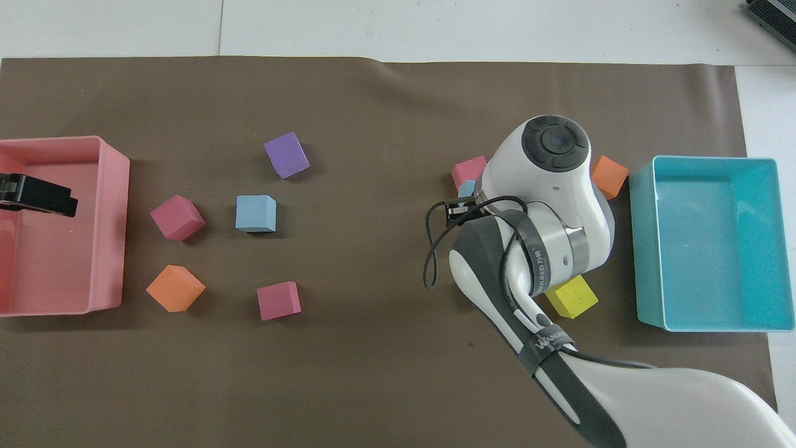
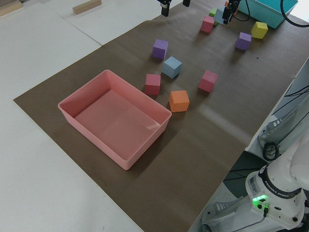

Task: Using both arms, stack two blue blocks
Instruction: 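Carry the light blue cube with the right gripper toward the table center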

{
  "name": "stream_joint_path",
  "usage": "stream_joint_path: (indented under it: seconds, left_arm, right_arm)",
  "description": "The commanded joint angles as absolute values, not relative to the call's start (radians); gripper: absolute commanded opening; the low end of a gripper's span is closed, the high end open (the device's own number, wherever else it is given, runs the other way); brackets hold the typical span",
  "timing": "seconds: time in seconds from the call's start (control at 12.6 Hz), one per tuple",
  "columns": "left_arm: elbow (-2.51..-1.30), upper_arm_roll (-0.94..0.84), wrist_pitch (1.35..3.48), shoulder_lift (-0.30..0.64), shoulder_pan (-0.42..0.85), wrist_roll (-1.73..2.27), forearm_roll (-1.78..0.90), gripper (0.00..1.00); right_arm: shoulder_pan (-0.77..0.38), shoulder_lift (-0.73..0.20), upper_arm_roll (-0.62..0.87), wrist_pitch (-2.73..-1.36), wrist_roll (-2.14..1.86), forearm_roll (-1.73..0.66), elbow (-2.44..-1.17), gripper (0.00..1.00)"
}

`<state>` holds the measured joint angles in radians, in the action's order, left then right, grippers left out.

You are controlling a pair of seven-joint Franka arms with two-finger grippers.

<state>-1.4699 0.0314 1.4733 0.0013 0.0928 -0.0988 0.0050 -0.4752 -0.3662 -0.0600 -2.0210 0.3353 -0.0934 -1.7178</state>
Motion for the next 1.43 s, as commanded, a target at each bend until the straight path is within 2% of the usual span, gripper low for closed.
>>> stream_joint_path:
  seconds: [0.0,0.32,0.55,1.35]
  left_arm:
    - [-1.488,0.026,1.463,-0.020,0.083,-0.104,0.008,1.00]
    - [-1.488,0.026,1.463,-0.018,0.083,-0.104,0.008,1.00]
    - [-1.488,0.025,1.463,-0.020,0.083,-0.104,0.008,1.00]
    - [-1.488,0.025,1.465,-0.018,0.084,-0.098,0.008,1.00]
  right_arm:
    - [-0.538,-0.439,-0.064,-2.074,0.432,-0.104,-1.671,0.00]
    - [-0.575,-0.451,-0.064,-2.158,0.459,-0.112,-1.675,0.00]
    - [-0.623,-0.485,-0.063,-2.163,0.474,-0.110,-1.672,0.00]
    - [-0.624,-0.503,-0.015,-2.161,0.428,-0.117,-1.687,0.00]
